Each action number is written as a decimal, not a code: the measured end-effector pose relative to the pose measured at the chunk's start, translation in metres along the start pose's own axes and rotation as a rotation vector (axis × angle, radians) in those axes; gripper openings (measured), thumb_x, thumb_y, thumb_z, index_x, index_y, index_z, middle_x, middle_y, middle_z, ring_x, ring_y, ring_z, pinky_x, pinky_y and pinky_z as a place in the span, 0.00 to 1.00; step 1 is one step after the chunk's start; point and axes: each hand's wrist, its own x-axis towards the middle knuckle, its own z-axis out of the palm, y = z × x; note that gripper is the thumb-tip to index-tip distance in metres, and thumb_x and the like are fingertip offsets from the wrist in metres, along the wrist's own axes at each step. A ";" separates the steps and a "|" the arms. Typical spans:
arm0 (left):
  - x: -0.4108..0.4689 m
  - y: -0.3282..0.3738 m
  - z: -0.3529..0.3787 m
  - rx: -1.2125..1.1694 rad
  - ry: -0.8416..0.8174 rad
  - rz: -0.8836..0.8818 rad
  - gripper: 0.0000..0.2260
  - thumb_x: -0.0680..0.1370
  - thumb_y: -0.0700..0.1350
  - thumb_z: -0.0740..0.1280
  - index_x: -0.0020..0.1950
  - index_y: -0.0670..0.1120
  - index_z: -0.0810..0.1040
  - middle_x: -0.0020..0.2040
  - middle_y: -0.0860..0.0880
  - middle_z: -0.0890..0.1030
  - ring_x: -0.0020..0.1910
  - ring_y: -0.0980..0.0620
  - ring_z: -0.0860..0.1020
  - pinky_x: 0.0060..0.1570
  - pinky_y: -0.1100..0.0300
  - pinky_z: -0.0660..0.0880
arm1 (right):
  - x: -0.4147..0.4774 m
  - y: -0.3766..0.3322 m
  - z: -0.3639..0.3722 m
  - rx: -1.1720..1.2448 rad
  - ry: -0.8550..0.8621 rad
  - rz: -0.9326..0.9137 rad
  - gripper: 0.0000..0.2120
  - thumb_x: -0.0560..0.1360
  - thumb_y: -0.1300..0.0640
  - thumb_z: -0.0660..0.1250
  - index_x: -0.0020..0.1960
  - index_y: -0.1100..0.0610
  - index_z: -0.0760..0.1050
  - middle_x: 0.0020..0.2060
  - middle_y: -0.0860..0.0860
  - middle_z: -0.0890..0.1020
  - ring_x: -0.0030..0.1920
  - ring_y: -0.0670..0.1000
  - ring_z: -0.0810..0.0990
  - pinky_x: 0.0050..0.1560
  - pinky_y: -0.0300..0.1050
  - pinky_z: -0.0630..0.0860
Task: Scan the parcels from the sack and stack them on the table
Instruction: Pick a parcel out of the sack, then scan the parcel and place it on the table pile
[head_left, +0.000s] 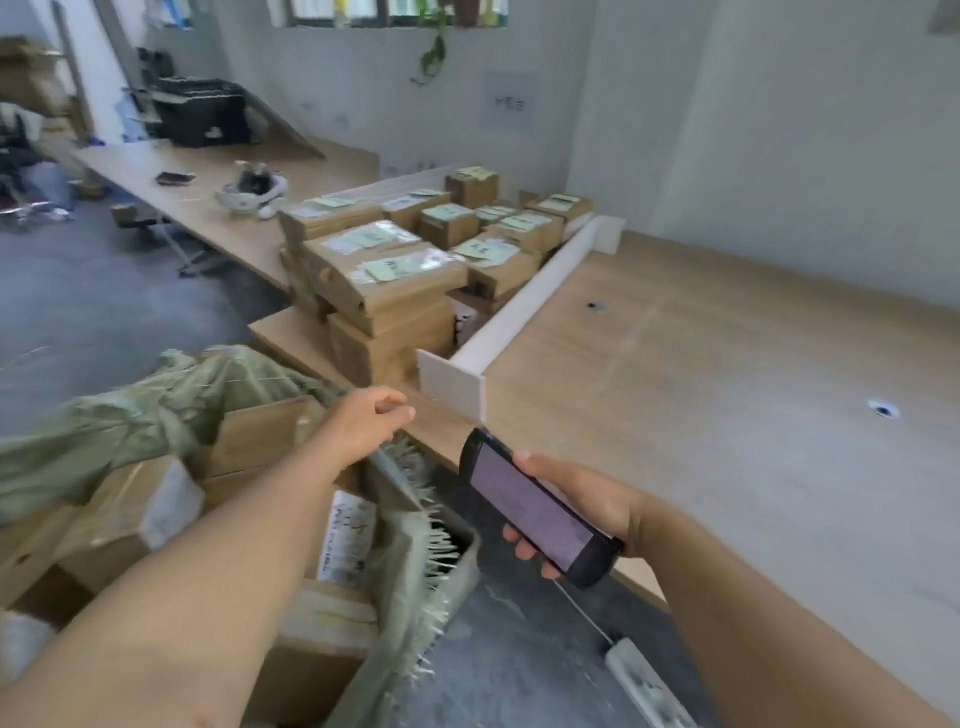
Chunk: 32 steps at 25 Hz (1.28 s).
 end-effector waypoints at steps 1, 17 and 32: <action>-0.002 0.016 0.019 0.017 -0.041 0.028 0.10 0.77 0.47 0.68 0.58 0.48 0.78 0.51 0.47 0.81 0.43 0.49 0.80 0.41 0.59 0.74 | -0.019 0.010 -0.013 0.026 0.039 -0.011 0.30 0.74 0.35 0.62 0.57 0.62 0.72 0.41 0.56 0.79 0.38 0.52 0.78 0.35 0.47 0.75; -0.135 0.250 0.345 0.168 -0.563 0.438 0.16 0.77 0.50 0.68 0.63 0.47 0.76 0.54 0.46 0.79 0.53 0.47 0.78 0.56 0.54 0.74 | -0.303 0.225 -0.168 0.295 0.524 -0.177 0.36 0.69 0.35 0.60 0.65 0.62 0.73 0.50 0.62 0.82 0.47 0.59 0.81 0.44 0.54 0.79; -0.139 0.429 0.562 0.212 -0.888 0.690 0.16 0.76 0.52 0.68 0.62 0.52 0.75 0.47 0.51 0.78 0.50 0.51 0.78 0.54 0.53 0.76 | -0.407 0.301 -0.303 0.533 0.872 -0.215 0.33 0.70 0.34 0.62 0.62 0.58 0.75 0.49 0.61 0.84 0.48 0.59 0.83 0.54 0.63 0.78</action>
